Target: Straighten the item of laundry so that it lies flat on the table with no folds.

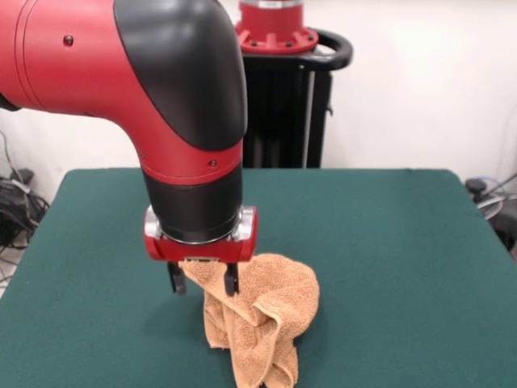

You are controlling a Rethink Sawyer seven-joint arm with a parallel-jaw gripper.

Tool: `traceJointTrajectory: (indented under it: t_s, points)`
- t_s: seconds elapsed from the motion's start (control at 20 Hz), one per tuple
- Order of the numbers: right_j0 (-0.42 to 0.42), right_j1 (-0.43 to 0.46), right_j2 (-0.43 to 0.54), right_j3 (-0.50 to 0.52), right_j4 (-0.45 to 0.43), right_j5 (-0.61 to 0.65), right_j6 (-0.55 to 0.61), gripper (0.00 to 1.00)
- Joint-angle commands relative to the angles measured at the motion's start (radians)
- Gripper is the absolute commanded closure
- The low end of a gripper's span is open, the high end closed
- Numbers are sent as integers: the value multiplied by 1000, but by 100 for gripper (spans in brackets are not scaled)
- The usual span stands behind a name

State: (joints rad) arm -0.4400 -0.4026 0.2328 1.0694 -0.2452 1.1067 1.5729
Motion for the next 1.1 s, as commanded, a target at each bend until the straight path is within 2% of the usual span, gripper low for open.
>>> traceJointTrajectory:
  t_s: [0.05,0.2,0.45,0.85,1.1]
  points:
    - [12,11,18,-8,30,178,41,0]
    - [-2,47,38,-57,30,247,5,0]
    - [-11,106,61,-142,14,277,-41,0]
    - [2,182,99,-225,-32,75,-117,0]
    - [17,206,105,-289,-41,90,-158,0]
